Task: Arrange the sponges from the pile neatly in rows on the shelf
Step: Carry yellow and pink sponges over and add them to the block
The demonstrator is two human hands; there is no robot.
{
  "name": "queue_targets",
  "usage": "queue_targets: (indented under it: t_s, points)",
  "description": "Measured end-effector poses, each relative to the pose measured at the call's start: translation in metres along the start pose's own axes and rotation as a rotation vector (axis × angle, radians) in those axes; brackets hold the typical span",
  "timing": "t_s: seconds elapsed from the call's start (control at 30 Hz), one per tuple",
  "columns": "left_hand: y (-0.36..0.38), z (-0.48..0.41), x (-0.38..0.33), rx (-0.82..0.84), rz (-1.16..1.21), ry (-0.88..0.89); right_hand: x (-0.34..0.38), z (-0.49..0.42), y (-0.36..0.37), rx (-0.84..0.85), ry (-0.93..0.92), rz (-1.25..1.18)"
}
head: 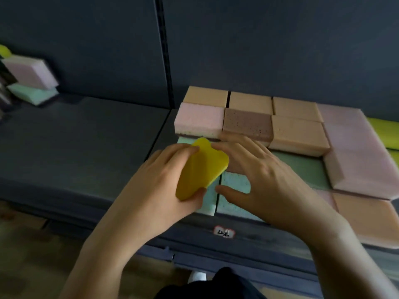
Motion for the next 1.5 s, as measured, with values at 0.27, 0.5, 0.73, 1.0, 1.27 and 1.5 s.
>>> queue_targets:
  t_s: [0.27, 0.5, 0.73, 1.0, 1.27, 1.5]
  points:
    - [0.000, -0.002, -0.040, 0.137, 0.141, 0.298, 0.005, 0.030, -0.021, -0.052, 0.046, -0.113]
    - [0.017, -0.020, -0.070, 0.123, 0.193, 0.362, -0.016, 0.083, -0.055, -0.190, 0.209, -0.009]
    - [0.050, -0.030, -0.145, 0.131, 0.203, 0.480, -0.041, 0.141, -0.088, -0.210, 0.318, 0.178]
    - [0.103, -0.038, -0.237, 0.128, 0.205, 0.530, -0.081, 0.207, -0.131, -0.198, 0.271, 0.283]
    - [0.142, -0.043, -0.303, 0.107, 0.155, 0.521, -0.133, 0.258, -0.161, -0.215, 0.211, 0.262]
    - [0.156, -0.048, -0.320, 0.038, 0.145, 0.459, -0.167, 0.263, -0.166, -0.194, 0.117, 0.228]
Point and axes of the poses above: each hand's wrist, its own z-axis away from the middle knuckle, its own y-axis out of the palm, x = y × z, the point moved 8 cm from there along -z, towards the middle knuckle, and after that the axes turned 9 degrees about -y, right-handed, at the moved point
